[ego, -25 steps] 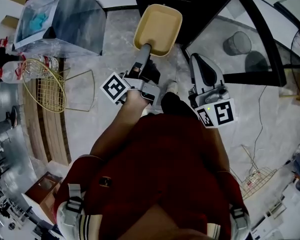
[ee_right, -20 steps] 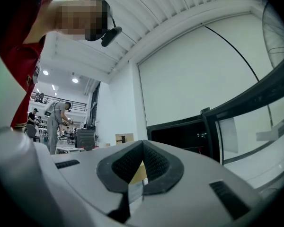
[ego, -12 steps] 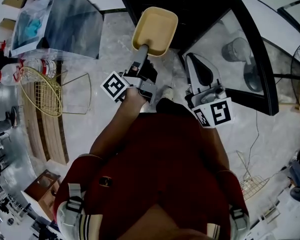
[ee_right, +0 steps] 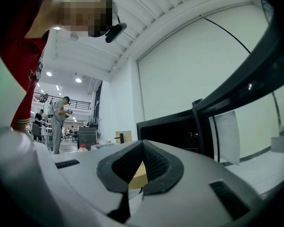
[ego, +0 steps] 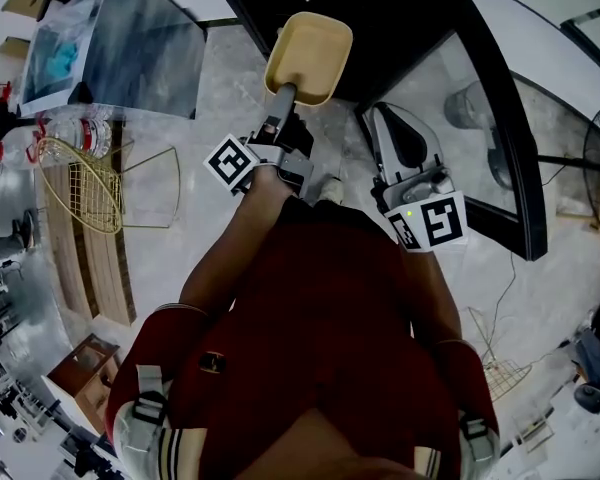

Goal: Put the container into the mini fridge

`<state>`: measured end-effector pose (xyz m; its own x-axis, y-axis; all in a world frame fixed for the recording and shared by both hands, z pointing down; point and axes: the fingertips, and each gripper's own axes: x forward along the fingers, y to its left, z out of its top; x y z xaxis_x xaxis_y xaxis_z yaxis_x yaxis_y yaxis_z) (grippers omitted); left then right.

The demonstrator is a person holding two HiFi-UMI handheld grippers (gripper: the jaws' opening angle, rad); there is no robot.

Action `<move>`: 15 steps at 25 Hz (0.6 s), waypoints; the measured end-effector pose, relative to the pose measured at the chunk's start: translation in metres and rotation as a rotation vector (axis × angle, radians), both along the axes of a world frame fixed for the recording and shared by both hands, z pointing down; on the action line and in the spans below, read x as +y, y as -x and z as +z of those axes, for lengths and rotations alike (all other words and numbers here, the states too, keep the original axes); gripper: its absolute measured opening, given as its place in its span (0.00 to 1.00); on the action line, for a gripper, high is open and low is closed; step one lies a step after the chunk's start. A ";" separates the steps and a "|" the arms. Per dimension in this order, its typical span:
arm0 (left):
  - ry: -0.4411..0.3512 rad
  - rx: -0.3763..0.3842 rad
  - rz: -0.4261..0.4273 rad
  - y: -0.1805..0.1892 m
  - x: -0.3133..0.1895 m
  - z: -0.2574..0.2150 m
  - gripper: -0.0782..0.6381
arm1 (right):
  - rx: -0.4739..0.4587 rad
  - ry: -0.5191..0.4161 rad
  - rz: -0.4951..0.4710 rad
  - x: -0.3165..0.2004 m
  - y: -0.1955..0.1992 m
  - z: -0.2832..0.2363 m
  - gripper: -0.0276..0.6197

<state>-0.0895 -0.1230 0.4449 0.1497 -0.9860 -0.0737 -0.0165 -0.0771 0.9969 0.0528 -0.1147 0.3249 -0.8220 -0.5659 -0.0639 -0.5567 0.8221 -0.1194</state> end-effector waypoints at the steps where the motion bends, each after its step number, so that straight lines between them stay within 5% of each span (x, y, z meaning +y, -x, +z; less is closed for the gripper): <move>1: 0.001 -0.001 0.000 0.000 -0.003 0.001 0.43 | 0.000 0.004 0.000 -0.002 -0.001 0.001 0.04; 15: 0.020 -0.035 -0.006 0.019 -0.046 0.026 0.43 | 0.019 0.052 0.037 -0.016 0.010 0.016 0.04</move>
<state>-0.1084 -0.1686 0.4714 0.1461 -0.9881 -0.0486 -0.0517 -0.0567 0.9970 0.0426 -0.1312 0.3404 -0.8012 -0.5981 -0.0179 -0.5892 0.7938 -0.1508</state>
